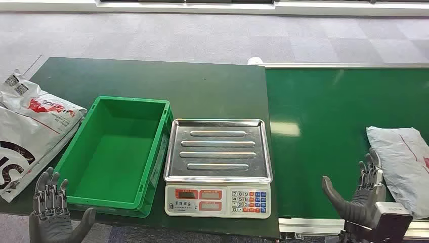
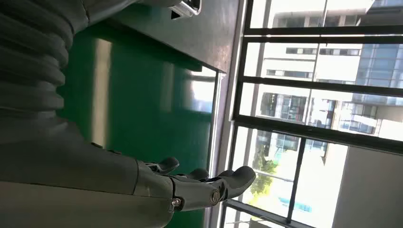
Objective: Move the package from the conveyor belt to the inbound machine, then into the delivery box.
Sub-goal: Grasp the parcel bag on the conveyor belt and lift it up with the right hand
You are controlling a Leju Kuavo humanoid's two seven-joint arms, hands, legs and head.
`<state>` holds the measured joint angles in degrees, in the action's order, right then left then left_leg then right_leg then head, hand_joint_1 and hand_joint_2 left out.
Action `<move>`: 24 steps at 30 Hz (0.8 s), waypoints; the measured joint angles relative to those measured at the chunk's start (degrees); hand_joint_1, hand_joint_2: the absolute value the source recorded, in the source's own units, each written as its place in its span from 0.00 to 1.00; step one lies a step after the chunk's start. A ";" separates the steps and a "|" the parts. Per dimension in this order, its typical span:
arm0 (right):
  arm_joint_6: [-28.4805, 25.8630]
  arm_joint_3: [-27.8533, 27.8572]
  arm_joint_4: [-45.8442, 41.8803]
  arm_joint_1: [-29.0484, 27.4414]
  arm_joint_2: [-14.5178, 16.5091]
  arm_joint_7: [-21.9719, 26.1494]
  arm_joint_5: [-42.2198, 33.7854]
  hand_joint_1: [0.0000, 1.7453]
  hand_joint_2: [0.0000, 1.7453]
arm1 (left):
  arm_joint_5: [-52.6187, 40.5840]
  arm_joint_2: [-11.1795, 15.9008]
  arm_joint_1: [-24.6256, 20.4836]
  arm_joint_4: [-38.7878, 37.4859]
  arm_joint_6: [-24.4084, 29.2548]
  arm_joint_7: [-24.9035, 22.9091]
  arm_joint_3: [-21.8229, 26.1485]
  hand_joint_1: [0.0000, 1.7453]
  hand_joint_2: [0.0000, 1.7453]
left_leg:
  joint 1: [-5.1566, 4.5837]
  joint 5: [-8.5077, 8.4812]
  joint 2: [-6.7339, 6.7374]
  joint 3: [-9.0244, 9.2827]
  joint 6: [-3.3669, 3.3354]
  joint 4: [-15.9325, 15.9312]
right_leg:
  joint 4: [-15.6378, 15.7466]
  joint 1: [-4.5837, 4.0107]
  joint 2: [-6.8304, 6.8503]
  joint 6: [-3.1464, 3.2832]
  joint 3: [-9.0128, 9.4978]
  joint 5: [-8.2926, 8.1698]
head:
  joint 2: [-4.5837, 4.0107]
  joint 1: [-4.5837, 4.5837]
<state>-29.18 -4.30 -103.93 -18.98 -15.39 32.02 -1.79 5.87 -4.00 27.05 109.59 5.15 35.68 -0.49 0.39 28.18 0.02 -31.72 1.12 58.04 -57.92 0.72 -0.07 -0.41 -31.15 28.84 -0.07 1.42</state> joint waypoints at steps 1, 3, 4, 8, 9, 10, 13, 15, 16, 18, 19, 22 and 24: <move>-0.39 -0.11 0.09 0.03 -0.18 -0.10 0.56 0.00 1.00 | 0.01 0.12 0.11 0.00 0.35 0.06 -0.06 0.00 1.00 | 0.00 0.00 0.00 -0.02 0.00 0.00 | 0.00 0.00 0.00 0.00 0.00 0.00 | 0.00 0.00; -1.43 -0.45 0.79 0.55 -0.87 -2.13 4.37 0.00 1.00 | 0.04 0.46 0.61 0.03 0.97 0.26 -0.33 0.00 1.00 | 0.00 0.04 0.02 -0.23 0.01 -0.01 | 0.00 -0.01 -0.02 0.00 0.01 0.02 | 0.00 -0.01; -1.54 -0.40 2.97 2.01 -1.67 -5.23 9.38 0.00 1.00 | 0.05 0.69 1.02 0.10 0.91 0.23 -0.47 0.00 1.00 | 0.01 0.09 0.11 -0.33 0.04 -0.02 | 0.00 -0.03 -0.11 0.02 -0.01 0.01 | 0.00 -0.01; 0.06 6.23 30.19 16.11 -9.12 -31.14 39.51 0.00 1.00 | -0.73 0.98 0.75 0.41 -3.37 -1.75 -0.74 0.00 1.00 | -0.09 -0.08 0.15 -0.27 -0.49 0.15 | 0.07 0.22 -0.06 -0.42 -0.18 -0.22 | 0.00 0.00; -0.37 8.83 37.28 19.22 -10.79 -35.95 42.55 0.00 1.00 | -1.02 0.95 0.62 0.47 -4.30 -2.19 -0.66 0.00 1.00 | -0.15 -0.25 -0.23 -0.31 -0.66 0.21 | 0.07 0.31 0.31 -0.57 -0.20 -0.25 | 0.00 -0.03; -0.82 10.93 43.19 21.67 -12.06 -38.00 43.56 0.00 1.00 | -1.25 0.90 0.66 0.52 -4.94 -2.49 -0.51 0.00 1.00 | -0.20 -0.37 -0.57 -0.42 -0.69 0.25 | 0.07 0.35 0.62 -0.65 -0.18 -0.30 | 0.00 -0.05; -1.32 13.57 54.76 25.99 -13.92 -33.68 42.83 0.00 1.00 | -1.72 0.62 0.67 0.59 -6.17 -2.85 -0.04 0.00 1.00 | -0.21 -0.43 -0.75 -0.57 -0.62 0.29 | 0.07 0.35 0.78 -0.63 -0.18 -0.40 | 0.00 -0.03; -1.23 14.27 58.68 26.86 -14.13 -31.59 42.85 0.00 1.00 | -1.92 0.35 0.55 0.61 -6.66 -2.86 0.20 0.00 1.00 | -0.21 -0.41 -0.74 -0.61 -0.63 0.28 | 0.07 0.37 0.77 -0.62 -0.25 -0.39 | 0.00 -0.03; -1.26 14.67 60.14 27.13 -14.20 -31.29 42.79 0.00 1.00 | -2.07 0.21 0.54 0.61 -6.88 -2.86 0.33 0.00 1.00 | -0.21 -0.41 -0.74 -0.64 -0.63 0.28 | 0.07 0.37 0.77 -0.62 -0.29 -0.38 | 0.00 -0.03; -1.48 15.53 62.00 27.37 -14.31 -30.62 42.61 0.00 1.00 | -2.37 -0.08 0.39 0.60 -7.42 -2.95 0.66 0.00 1.00 | -0.21 -0.40 -0.74 -0.67 -0.62 0.27 | 0.07 0.33 0.76 -0.61 -0.32 -0.36 | 0.00 -0.02; -1.59 15.97 62.50 27.35 -14.32 -30.34 42.59 0.00 1.00 | -2.51 -0.22 0.22 0.58 -7.78 -3.04 0.86 0.00 1.00 | -0.20 -0.40 -0.74 -0.68 -0.61 0.26 | 0.07 0.32 0.76 -0.61 -0.32 -0.35 | 0.00 -0.02; -1.68 17.22 63.15 27.21 -14.13 -29.76 42.61 0.00 1.00 | -2.83 -0.73 -0.33 0.56 -8.89 -3.31 1.74 0.00 1.00 | -0.20 -0.40 -0.71 -0.69 -0.61 0.23 | 0.07 0.33 0.75 -0.61 -0.34 -0.35 | 0.00 -0.03; -1.75 18.12 63.21 27.19 -13.85 -29.15 42.70 0.00 1.00 | -2.93 -1.05 -0.61 0.55 -9.55 -3.40 2.35 0.00 1.00 | -0.19 -0.40 -0.68 -0.68 -0.61 0.24 | 0.07 0.33 0.72 -0.62 -0.33 -0.35 | 0.00 -0.03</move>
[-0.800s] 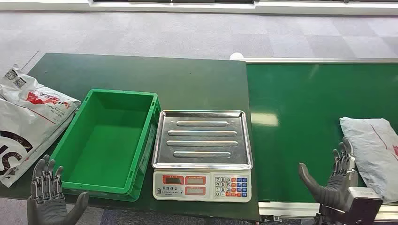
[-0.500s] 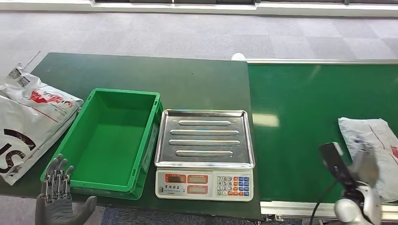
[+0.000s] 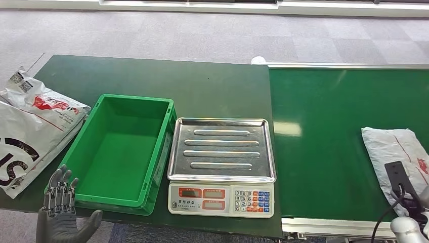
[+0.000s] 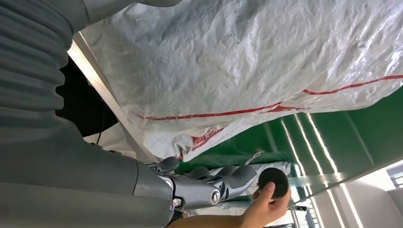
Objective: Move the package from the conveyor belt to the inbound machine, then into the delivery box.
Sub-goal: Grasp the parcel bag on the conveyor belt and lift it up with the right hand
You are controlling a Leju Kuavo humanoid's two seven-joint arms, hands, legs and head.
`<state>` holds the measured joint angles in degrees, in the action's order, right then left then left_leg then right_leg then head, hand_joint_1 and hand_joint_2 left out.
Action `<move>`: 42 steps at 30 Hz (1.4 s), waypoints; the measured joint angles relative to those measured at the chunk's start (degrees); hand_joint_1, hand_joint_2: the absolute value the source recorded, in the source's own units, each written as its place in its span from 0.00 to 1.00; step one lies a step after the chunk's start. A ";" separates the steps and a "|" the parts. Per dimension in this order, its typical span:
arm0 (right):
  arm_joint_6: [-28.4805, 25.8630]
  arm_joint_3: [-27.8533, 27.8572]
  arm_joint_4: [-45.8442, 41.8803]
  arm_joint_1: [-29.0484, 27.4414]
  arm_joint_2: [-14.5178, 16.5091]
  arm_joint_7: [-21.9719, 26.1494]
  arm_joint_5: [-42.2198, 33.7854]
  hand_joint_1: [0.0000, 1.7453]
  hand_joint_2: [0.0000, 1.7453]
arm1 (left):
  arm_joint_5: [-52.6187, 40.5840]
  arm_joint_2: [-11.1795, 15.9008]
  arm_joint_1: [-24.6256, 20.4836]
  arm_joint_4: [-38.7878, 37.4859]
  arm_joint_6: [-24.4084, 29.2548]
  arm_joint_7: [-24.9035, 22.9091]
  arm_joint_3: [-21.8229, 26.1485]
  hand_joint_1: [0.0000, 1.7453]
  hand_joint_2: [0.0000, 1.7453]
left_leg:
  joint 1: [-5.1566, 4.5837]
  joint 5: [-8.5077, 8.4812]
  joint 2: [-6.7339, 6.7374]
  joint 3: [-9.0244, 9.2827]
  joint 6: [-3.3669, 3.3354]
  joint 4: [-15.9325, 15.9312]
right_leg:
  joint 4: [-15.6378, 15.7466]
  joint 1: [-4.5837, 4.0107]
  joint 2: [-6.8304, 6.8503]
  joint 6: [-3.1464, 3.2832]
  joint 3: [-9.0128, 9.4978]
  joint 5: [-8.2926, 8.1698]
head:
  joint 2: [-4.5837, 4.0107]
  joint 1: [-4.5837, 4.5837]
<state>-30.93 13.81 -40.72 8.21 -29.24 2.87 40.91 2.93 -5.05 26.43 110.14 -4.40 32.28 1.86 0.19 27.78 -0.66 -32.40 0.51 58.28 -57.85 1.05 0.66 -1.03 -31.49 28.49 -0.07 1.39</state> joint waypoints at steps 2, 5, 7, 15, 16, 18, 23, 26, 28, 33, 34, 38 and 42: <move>-0.27 0.71 0.00 0.01 0.38 0.33 0.35 0.00 1.00 | -0.03 -0.30 -0.30 -0.01 -0.50 -0.06 0.58 0.00 1.00 | 0.00 0.00 0.00 0.00 0.00 0.00 | 0.00 0.00 -0.03 0.00 0.01 0.00 | 0.00 0.01; -0.61 1.43 0.00 0.03 0.98 0.25 0.94 0.00 1.00 | -0.03 -0.57 -0.53 -0.01 -0.91 -0.09 1.20 0.00 1.00 | 0.00 0.00 0.00 0.01 0.00 0.01 | 0.00 0.01 -0.03 -0.01 0.03 -0.01 | 0.00 0.01; -0.69 1.72 0.00 0.04 1.29 0.08 1.14 0.00 1.00 | -0.03 -0.67 -0.56 -0.01 -0.98 -0.09 1.45 0.00 1.00 | -0.01 -0.01 0.00 0.01 0.00 0.01 | 0.00 0.02 -0.03 -0.01 0.03 -0.01 | 0.00 0.00; -0.75 2.16 0.00 0.09 1.92 -0.03 1.23 0.00 1.00 | -0.03 -0.94 -0.66 -0.05 -1.02 -0.09 1.98 0.00 1.00 | -0.01 0.00 -0.01 0.00 0.00 0.01 | 0.00 0.02 -0.03 0.00 0.02 -0.01 | 0.00 0.01; -0.76 2.16 0.00 0.09 1.93 -0.03 1.23 0.00 1.00 | -0.03 -0.95 -0.66 -0.05 -1.02 -0.09 1.99 0.00 1.00 | -0.01 0.00 0.00 0.00 0.00 0.01 | 0.00 0.02 -0.03 0.00 0.01 -0.01 | 0.00 0.01; -0.69 2.19 0.00 0.10 1.96 -0.06 1.23 0.00 1.00 | -0.03 -0.98 -0.66 -0.05 -1.02 -0.09 2.04 0.00 1.00 | 0.00 0.00 0.00 0.00 0.00 0.01 | 0.00 0.02 -0.03 0.00 0.02 -0.01 | 0.00 0.00; 6.92 2.74 1.01 1.41 2.55 -5.03 1.65 0.00 1.00 | -0.34 -1.28 -0.72 -0.10 -1.82 -0.03 2.38 0.00 1.00 | 0.00 0.00 0.06 0.03 0.00 0.01 | 0.00 0.01 -0.10 0.00 0.00 -0.01 | 0.00 0.01; 19.90 3.09 4.84 3.42 2.85 -9.99 1.18 0.13 1.00 | -0.70 -1.37 -1.26 -0.65 -2.80 0.42 2.40 0.00 1.00 | 0.01 0.00 0.11 0.11 0.00 0.02 | 0.00 -0.01 -0.14 0.00 0.02 -0.01 | 0.00 0.01; 25.25 3.23 7.97 5.01 2.81 -11.01 0.42 0.63 1.00 | -0.72 -1.35 -1.81 -1.27 -3.10 0.83 2.40 0.00 1.00 | 0.03 0.05 0.23 0.23 0.02 0.03 | 0.02 -0.08 -0.27 0.00 0.12 -0.01 | 0.00 0.02; 28.24 3.54 12.12 7.53 2.51 -9.37 -0.73 1.00 1.00 | -0.64 -1.33 -2.42 -2.26 -3.22 1.45 2.40 0.00 1.00 | 0.20 0.15 0.39 0.48 0.05 0.06 | 0.17 -0.24 -0.46 -0.01 0.40 -0.03 | 0.00 0.02; 28.08 3.54 12.50 7.81 2.45 -8.88 -0.72 1.00 1.00 | -0.63 -1.33 -2.46 -2.37 -3.20 1.50 2.40 0.00 1.00 | 0.22 0.15 0.38 0.48 0.04 0.06 | 0.18 -0.23 -0.45 -0.03 0.42 -0.04 | 0.00 0.01; 27.64 3.54 13.36 8.67 2.33 -8.04 -0.69 1.00 1.00 | -0.59 -1.32 -2.50 -2.54 -3.12 1.55 2.40 0.00 1.00 | 0.22 0.15 0.38 0.49 0.03 0.09 | 0.18 -0.21 -0.47 -0.05 0.45 -0.08 | 0.00 0.01; 27.04 3.53 13.91 9.19 2.35 -7.74 -0.70 1.00 1.00 | -0.57 -1.29 -2.53 -2.63 -3.03 1.52 2.41 0.00 1.00 | 0.21 0.15 0.38 0.49 0.03 0.10 | 0.18 -0.23 -0.46 -0.05 0.50 -0.09 | 0.00 0.01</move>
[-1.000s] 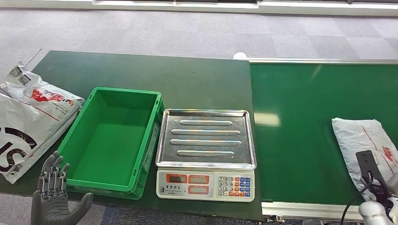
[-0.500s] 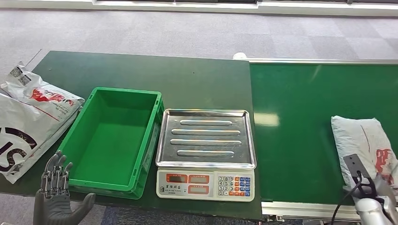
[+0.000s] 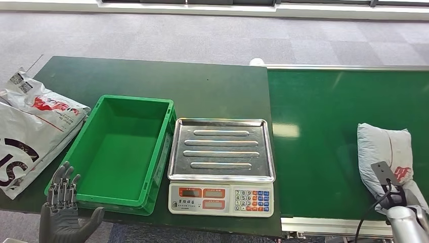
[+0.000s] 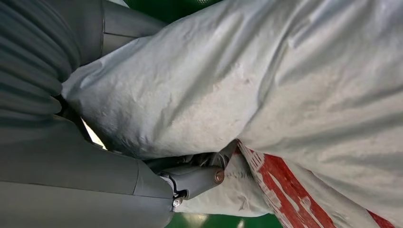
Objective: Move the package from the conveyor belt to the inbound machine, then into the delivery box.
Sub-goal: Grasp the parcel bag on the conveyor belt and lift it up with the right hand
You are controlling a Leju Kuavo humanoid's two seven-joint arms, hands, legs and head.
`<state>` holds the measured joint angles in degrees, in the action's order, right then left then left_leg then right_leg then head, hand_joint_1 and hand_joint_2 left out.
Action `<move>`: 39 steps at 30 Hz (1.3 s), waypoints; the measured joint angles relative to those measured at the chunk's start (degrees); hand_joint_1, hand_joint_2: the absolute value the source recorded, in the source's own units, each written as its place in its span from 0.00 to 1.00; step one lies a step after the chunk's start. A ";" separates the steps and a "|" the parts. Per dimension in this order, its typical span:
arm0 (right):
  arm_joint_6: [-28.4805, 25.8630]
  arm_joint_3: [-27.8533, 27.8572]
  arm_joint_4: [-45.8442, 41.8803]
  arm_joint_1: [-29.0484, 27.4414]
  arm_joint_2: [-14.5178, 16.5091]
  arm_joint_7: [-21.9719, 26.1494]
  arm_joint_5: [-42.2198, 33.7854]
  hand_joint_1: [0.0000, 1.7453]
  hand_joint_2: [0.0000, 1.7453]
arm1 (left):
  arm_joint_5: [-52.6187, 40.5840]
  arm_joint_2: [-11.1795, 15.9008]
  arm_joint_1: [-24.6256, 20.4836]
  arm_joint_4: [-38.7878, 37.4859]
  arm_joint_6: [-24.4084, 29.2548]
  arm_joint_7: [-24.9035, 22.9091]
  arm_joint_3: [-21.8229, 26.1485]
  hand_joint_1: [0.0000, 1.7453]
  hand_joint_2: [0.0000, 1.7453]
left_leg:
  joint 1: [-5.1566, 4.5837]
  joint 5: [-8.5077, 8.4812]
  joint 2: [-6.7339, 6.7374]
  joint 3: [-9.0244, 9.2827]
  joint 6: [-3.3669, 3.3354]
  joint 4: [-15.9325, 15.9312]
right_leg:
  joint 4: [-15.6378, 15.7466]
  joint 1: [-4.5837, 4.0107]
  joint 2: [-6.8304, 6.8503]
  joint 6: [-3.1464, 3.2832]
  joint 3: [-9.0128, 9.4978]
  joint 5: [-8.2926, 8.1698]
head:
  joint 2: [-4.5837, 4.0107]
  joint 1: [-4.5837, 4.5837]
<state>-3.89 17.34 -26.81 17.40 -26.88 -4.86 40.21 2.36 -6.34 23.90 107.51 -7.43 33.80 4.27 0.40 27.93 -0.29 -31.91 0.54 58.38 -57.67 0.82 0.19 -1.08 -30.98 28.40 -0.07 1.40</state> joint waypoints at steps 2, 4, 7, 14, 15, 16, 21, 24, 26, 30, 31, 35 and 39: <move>-0.05 -0.04 0.32 0.34 0.24 0.07 -0.01 1.00 1.00 | 0.00 0.00 -0.02 0.00 0.00 -0.03 0.07 0.00 1.00 | 0.00 0.00 0.00 0.00 0.00 0.00 | 0.00 -0.02 0.00 0.00 0.03 0.00 | 0.00 0.00; -0.04 -0.13 0.84 0.78 0.57 0.04 0.01 1.00 1.00 | 0.00 0.00 -0.04 0.01 0.00 -0.06 0.23 0.00 1.00 | 0.00 0.00 0.00 0.00 0.01 0.00 | 0.00 -0.07 -0.01 0.01 0.03 0.00 | 0.00 0.00; -1.09 -0.39 1.14 1.25 0.88 0.32 -0.01 1.00 1.00 | 0.01 0.00 0.00 0.05 0.00 -0.08 0.45 0.00 1.00 | 0.01 0.00 0.00 -0.01 0.01 -0.01 | 0.00 -0.13 -0.01 0.02 0.04 0.01 | 0.00 0.00; -10.30 1.22 -1.51 0.76 3.72 14.91 -13.03 1.00 1.00 | -0.09 -0.80 0.29 1.69 -0.24 -0.37 1.93 0.00 1.00 | 0.00 0.01 0.01 -0.61 0.05 -0.07 | -0.03 -0.06 -0.02 0.04 -0.08 0.01 | 0.00 0.00; -11.22 2.08 -3.40 0.44 4.52 18.35 -17.91 1.00 1.00 | -0.23 -1.12 0.32 2.00 -0.42 -0.39 2.21 0.00 1.00 | 0.00 -0.01 0.00 -0.52 0.06 -0.07 | -0.03 -0.03 -0.01 0.04 -0.13 0.00 | 0.00 0.00; -12.58 2.91 -5.99 -0.05 5.40 21.66 -23.13 1.00 1.00 | -0.41 -1.48 0.39 2.27 -0.60 -0.36 2.49 0.00 1.00 | 0.00 -0.06 -0.02 -0.45 0.04 -0.07 | -0.04 -0.01 0.04 0.05 -0.19 -0.01 | 0.00 0.00; -23.30 3.90 -24.27 -4.05 9.30 28.16 -41.78 1.00 1.00 | -0.96 -2.85 1.10 3.10 -0.53 0.40 3.02 0.00 1.00 | 0.00 -0.20 -0.34 -0.46 0.01 -0.07 | -0.05 0.04 0.40 0.09 -0.33 -0.03 | 0.00 0.00; -26.40 3.03 -33.43 -6.41 10.41 28.93 -44.66 1.00 1.00 | -0.62 -3.11 1.17 3.37 0.00 0.68 3.24 0.00 1.00 | -0.01 -0.18 -0.35 -0.54 0.01 -0.08 | -0.05 0.04 0.40 0.10 -0.42 0.00 | 0.00 0.00; -26.57 2.13 -37.87 -7.53 10.62 29.09 -45.96 1.00 1.00 | -0.08 -3.10 1.18 3.48 0.09 0.75 3.29 0.00 1.00 | -0.01 -0.18 -0.33 -0.57 0.01 -0.08 | -0.05 0.04 0.39 0.10 -0.45 0.01 | 0.00 0.00; -25.39 0.54 -43.29 -8.49 10.64 28.88 -48.49 1.00 1.00 | 0.71 -2.94 1.16 3.49 0.20 0.82 3.31 0.00 1.00 | -0.01 -0.18 -0.30 -0.57 0.01 -0.08 | -0.05 0.05 0.36 0.10 -0.47 -0.01 | 0.00 0.00; -25.23 0.26 -44.07 -8.59 10.64 28.86 -48.67 1.00 1.00 | 0.80 -2.88 1.16 3.48 0.23 0.82 3.31 0.00 1.00 | -0.02 -0.18 -0.30 -0.56 0.01 -0.08 | -0.05 0.06 0.36 0.09 -0.46 -0.01 | 0.00 0.00; -25.08 -0.43 -46.23 -8.85 10.64 28.81 -48.86 1.00 1.00 | 0.98 -2.72 1.16 3.48 0.24 0.82 3.31 0.00 1.00 | -0.02 -0.19 -0.31 -0.55 0.01 -0.07 | -0.05 0.06 0.38 0.09 -0.45 -0.03 | 0.00 0.00; -25.07 -0.62 -47.28 -9.17 10.64 28.73 -48.93 1.00 1.00 | 1.01 -2.62 1.15 3.48 0.24 0.82 3.32 0.00 1.00 | -0.02 -0.19 -0.31 -0.56 0.01 -0.07 | -0.05 0.06 0.37 0.09 -0.46 -0.03 | 0.00 0.00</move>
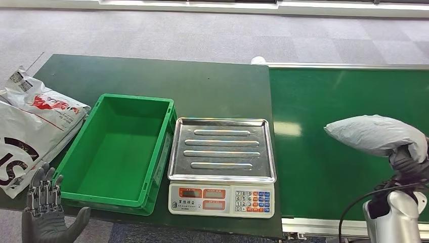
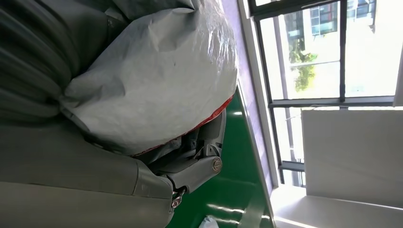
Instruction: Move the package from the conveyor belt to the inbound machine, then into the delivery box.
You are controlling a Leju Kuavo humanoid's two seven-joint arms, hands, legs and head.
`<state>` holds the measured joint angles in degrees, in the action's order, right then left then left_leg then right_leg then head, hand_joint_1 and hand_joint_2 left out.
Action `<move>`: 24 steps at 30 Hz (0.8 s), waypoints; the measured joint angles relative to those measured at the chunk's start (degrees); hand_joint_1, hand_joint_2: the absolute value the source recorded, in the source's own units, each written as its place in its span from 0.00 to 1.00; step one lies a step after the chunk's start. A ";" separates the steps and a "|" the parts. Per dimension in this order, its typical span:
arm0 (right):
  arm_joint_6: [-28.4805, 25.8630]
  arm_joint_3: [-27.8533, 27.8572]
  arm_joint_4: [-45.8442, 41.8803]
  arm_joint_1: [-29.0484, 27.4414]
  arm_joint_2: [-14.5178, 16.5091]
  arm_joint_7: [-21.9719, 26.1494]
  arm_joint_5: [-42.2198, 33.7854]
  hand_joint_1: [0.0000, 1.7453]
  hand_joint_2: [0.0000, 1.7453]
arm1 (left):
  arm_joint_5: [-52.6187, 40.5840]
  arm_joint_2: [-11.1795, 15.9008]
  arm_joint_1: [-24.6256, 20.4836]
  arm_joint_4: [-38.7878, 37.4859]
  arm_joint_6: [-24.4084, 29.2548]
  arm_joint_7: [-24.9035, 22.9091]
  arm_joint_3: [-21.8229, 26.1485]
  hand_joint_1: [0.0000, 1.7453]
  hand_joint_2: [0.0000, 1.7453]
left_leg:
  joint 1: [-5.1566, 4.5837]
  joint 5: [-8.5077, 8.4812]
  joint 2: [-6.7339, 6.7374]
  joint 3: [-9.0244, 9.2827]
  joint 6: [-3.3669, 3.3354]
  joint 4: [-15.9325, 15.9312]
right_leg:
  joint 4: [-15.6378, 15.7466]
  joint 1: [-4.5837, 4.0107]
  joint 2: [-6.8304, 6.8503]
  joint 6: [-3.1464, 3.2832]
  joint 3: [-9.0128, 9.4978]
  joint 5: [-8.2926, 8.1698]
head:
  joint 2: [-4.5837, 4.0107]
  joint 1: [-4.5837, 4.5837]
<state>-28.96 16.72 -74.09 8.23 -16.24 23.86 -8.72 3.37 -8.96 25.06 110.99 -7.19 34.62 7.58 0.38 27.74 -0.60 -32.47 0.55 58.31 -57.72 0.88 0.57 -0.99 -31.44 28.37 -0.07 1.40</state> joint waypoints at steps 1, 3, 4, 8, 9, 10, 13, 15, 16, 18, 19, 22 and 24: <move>0.00 0.00 -0.16 -0.05 0.00 -0.01 -0.02 1.00 1.00 | 0.00 0.02 0.00 0.00 0.00 0.00 0.00 0.00 1.00 | 0.00 0.00 0.00 0.00 0.00 0.00 | 0.00 0.00 0.00 0.00 -0.01 0.00 | 0.00 0.00; 0.00 -0.01 -0.38 -0.10 0.00 -0.03 -0.04 1.00 1.00 | 0.00 0.06 -0.01 0.00 0.00 0.00 -0.01 0.00 1.00 | 0.00 0.00 0.00 -0.01 0.00 0.00 | 0.00 0.00 -0.01 0.00 -0.02 0.00 | 0.00 0.00; 0.00 -0.01 -0.46 -0.12 0.00 -0.03 -0.04 1.00 1.00 | 0.00 0.08 -0.01 0.00 0.00 0.00 -0.01 0.00 1.00 | 0.00 0.01 0.00 -0.01 0.00 0.00 | 0.00 0.00 -0.01 0.00 -0.02 0.01 | 0.00 0.00; 0.55 -0.15 -0.59 -0.15 -0.01 -0.16 -0.34 1.00 1.00 | 0.00 0.13 -0.01 -0.01 0.00 0.01 0.00 0.00 1.00 | 0.00 0.01 0.00 -0.02 0.00 -0.01 | 0.00 0.00 0.00 0.00 -0.02 0.01 | 0.00 0.00; 1.45 -0.32 -0.60 -0.15 -0.04 -0.37 -0.76 1.00 1.00 | 0.00 0.16 -0.03 -0.03 0.00 0.02 0.00 0.00 1.00 | 0.00 0.01 0.01 -0.02 0.00 -0.01 | 0.00 -0.01 -0.01 0.00 -0.02 0.01 | 0.00 0.00; 2.70 -0.56 -0.60 -0.15 -0.09 -0.63 -1.30 1.00 1.00 | 0.00 0.19 -0.07 -0.07 0.01 0.07 0.00 0.00 1.00 | 0.00 0.01 0.02 -0.01 0.00 -0.01 | 0.00 -0.01 -0.02 0.00 -0.03 0.01 | 0.00 0.00; 5.86 -1.45 -0.60 -0.15 -0.29 -1.25 -2.47 1.00 1.00 | 0.00 0.37 -0.26 -0.33 0.07 0.28 -0.02 0.00 1.00 | 0.00 0.00 0.04 -0.01 0.00 0.00 | 0.00 0.00 -0.04 0.00 -0.03 0.00 | 0.00 0.00; 8.11 -2.24 -0.69 -0.23 -0.66 -1.04 -1.16 1.00 1.00 | 0.00 0.49 -0.34 -0.53 0.09 0.37 -0.02 0.00 1.00 | 0.00 0.00 0.02 -0.03 0.00 0.00 | 0.00 0.00 -0.01 0.00 -0.02 0.00 | 0.00 0.00; 10.11 -3.18 -1.06 -0.40 -1.05 -0.72 1.55 1.00 1.00 | -0.04 0.56 -0.47 -0.69 0.00 0.42 -0.03 0.00 1.00 | -0.01 0.00 0.02 -0.04 0.00 -0.01 | 0.00 0.01 -0.01 0.00 -0.03 0.00 | 0.00 -0.01; 14.19 -6.75 -2.81 -0.66 -1.85 -0.46 11.32 1.00 1.00 | -0.58 0.78 -1.21 -1.47 -0.51 0.59 -0.19 0.00 1.00 | -0.01 0.01 0.08 -0.21 0.01 -0.02 | -0.02 -0.02 -0.09 0.01 -0.03 -0.01 | 0.00 -0.02; 15.38 -9.47 -4.10 -0.44 -2.03 -0.98 17.46 1.00 1.00 | -1.13 0.91 -1.86 -2.18 -0.87 0.75 -0.48 0.00 1.00 | -0.01 0.02 0.15 -0.30 0.03 -0.04 | -0.02 -0.04 -0.18 0.02 -0.03 -0.02 | 0.00 -0.02; 15.78 -19.37 -6.54 2.56 -1.26 -4.24 29.36 1.00 1.00 | -2.60 1.31 -4.00 -4.57 -0.98 1.57 -2.27 0.00 1.00 | 0.00 0.01 0.41 -0.28 0.13 -0.09 | -0.05 -0.11 -0.49 0.10 -0.09 -0.06 | 0.00 0.00; 15.34 -25.65 -6.63 5.68 0.15 -6.06 31.24 1.00 1.00 | -2.59 1.81 -4.94 -5.67 0.33 2.18 -3.89 0.00 1.00 | 0.01 -0.12 0.47 -0.08 0.24 -0.12 | -0.09 -0.12 -0.55 0.20 -0.21 -0.14 | 0.00 0.01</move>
<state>-13.62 -8.92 -80.72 13.91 -16.09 17.80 22.52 0.78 -7.14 20.12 105.32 -6.87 36.80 3.70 0.40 27.62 -0.13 -32.55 0.79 58.19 -57.80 0.76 0.02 -0.79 -31.65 28.23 -0.07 1.40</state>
